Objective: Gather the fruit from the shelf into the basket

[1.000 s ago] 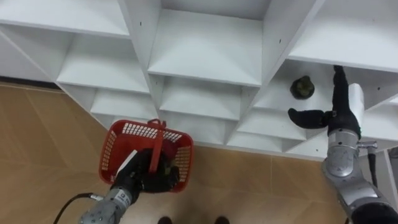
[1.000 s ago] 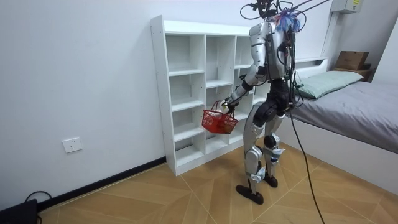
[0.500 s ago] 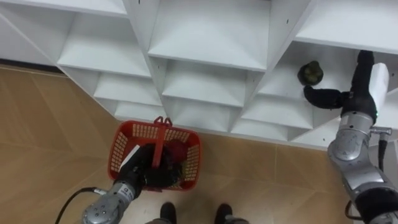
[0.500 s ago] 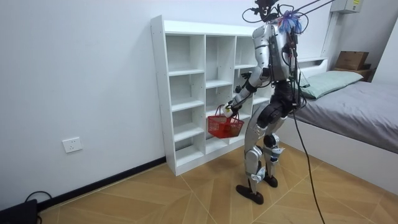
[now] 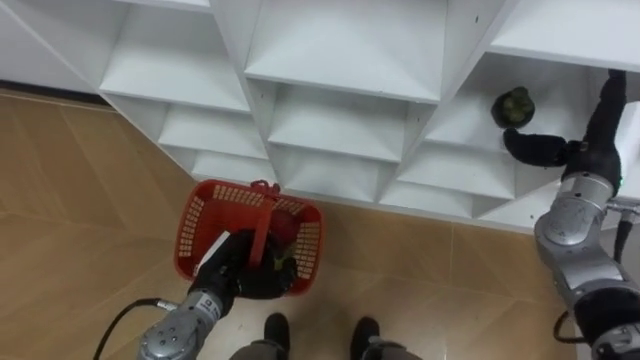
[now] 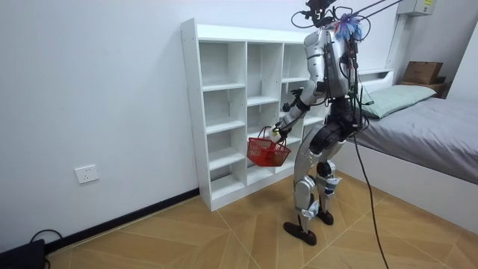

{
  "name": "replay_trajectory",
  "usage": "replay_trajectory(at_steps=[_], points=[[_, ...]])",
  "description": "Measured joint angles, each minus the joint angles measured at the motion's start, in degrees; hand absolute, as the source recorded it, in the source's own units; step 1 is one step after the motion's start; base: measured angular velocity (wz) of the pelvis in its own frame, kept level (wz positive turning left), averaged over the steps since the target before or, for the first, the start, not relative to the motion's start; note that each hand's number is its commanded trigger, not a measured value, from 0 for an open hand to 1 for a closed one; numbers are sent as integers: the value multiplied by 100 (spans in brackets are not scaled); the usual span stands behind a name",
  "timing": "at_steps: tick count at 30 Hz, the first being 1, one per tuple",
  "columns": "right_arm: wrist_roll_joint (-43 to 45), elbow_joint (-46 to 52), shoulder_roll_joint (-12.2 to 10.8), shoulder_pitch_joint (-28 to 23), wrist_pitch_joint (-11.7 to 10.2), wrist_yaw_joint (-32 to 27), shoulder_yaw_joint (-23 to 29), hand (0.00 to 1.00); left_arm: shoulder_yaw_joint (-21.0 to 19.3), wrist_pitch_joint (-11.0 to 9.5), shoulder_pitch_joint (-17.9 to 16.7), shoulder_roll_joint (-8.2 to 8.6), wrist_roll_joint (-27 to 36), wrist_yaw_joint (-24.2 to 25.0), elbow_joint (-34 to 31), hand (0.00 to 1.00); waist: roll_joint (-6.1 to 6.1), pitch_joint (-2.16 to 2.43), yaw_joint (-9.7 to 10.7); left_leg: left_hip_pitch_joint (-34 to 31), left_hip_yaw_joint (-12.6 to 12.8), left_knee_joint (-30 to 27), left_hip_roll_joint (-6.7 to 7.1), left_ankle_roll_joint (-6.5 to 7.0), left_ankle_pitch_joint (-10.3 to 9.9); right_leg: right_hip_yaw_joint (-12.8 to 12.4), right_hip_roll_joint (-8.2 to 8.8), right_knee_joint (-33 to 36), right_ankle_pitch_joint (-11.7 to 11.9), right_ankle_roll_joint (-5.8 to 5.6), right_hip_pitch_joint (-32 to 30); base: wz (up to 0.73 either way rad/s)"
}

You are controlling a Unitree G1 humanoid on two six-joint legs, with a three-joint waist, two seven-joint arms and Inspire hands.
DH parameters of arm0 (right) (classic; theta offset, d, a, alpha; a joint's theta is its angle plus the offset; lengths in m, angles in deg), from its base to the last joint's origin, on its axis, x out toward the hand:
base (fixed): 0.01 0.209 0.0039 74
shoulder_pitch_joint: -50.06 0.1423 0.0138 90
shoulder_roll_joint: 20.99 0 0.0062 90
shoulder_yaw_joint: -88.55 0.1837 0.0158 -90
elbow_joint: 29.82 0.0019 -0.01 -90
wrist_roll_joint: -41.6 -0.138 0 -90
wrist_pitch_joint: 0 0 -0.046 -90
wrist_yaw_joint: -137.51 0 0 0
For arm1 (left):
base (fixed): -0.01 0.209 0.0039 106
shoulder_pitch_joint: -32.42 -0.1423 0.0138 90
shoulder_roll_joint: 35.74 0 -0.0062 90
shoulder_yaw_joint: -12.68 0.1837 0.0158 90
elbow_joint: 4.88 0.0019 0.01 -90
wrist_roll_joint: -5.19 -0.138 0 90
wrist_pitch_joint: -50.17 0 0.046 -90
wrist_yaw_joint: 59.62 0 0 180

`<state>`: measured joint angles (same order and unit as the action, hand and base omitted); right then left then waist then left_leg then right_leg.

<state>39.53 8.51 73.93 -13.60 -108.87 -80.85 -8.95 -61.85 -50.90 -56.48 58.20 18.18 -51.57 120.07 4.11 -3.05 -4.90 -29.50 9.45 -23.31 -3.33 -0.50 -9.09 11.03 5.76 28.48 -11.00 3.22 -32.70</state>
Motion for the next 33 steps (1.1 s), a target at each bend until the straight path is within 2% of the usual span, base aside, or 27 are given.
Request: replay_trajectory(at_steps=[4, 11, 18, 24, 33], points=[[-101, 0, 0, 6, -1, -13, -23, 0, 124, 3, 178, 4, -7, -43, 50, 100, -33, -21, -38, -46, 4, 10, 1, 0, 0, 5, -8, -64, 1, -4, -25, 0], [-217, -4, -1, 141, 0, 36, -74, 0, 171, 3, 504, 7, 27, -73, 232, 100, -37, -19, -55, -65, 5, 75, 5, -3, 2, 2, -35, -124, 3, -6, -47, 0], [-213, -2, -1, 183, 6, 131, -89, 0, 171, 3, 561, 14, 29, -74, 233, 100, -39, -18, -89, -54, 14, 109, -11, -6, 4, -24, -75, -200, 33, -10, -33, -1], [-30, 39, -3, 193, 7, 173, -87, 0, 174, 3, 544, 77, 0, -87, 234, 100, -39, -18, -202, -33, 73, 184, -7, -9, 7, -61, -80, -210, 40, -12, -59, -3], [45, 31, -3, 410, 15, 186, -102, 0, 176, 37, 539, 130, -2, -92, 234, 100, -38, -19, -215, -34, 72, 195, -8, -9, 7, -62, -83, -184, 42, -15, -58, 0]])
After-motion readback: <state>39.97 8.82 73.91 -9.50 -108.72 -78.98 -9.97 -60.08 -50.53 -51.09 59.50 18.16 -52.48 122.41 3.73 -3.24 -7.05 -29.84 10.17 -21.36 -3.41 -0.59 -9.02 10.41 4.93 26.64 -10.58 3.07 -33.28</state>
